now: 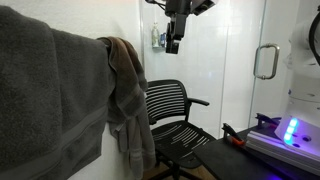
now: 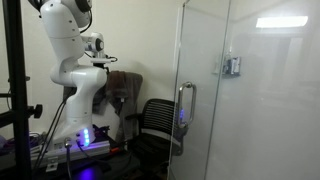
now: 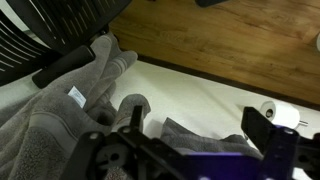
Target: Pick up the small towel and place it on the chair
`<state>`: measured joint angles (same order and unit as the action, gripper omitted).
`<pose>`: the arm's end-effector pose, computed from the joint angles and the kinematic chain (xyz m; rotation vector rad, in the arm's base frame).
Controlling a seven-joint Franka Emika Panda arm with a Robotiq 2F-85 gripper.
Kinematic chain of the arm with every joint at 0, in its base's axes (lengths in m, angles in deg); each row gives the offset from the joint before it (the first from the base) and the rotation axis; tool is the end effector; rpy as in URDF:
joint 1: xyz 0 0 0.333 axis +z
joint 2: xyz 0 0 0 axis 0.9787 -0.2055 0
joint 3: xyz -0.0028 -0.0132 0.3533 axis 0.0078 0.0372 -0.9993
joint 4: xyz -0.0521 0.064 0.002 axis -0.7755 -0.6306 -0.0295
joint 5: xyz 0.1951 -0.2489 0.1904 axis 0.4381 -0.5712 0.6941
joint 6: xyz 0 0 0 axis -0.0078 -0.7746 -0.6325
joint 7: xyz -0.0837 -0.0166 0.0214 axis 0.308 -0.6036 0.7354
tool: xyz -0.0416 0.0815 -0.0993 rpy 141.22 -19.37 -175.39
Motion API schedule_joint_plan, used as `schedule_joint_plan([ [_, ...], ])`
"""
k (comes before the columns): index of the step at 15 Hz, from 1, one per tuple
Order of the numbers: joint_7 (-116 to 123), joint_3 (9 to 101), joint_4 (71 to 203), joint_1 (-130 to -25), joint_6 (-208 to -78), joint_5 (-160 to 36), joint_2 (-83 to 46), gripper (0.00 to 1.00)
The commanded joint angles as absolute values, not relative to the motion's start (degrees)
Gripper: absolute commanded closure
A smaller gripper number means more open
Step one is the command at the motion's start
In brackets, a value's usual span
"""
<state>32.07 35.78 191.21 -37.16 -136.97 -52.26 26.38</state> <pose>0.1992 0.3173 0.4639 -2.4642 -1.8916 -0.2800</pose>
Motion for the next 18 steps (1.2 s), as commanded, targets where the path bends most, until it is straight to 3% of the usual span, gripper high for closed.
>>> schedule_joint_plan([
  [1,32.0,35.8,190.3,-37.0,-136.8,-52.3,25.6,0.0],
  [4,31.6,36.2,189.8,-37.6,-140.8,-51.6,23.2,0.0],
  [12,28.9,38.7,187.9,-35.9,-175.2,-42.9,13.3,0.0],
  [13,28.6,38.1,188.1,-36.5,-170.8,-45.7,15.4,0.0],
  [18,25.9,36.1,188.9,-39.4,-173.6,-50.8,13.9,0.0],
])
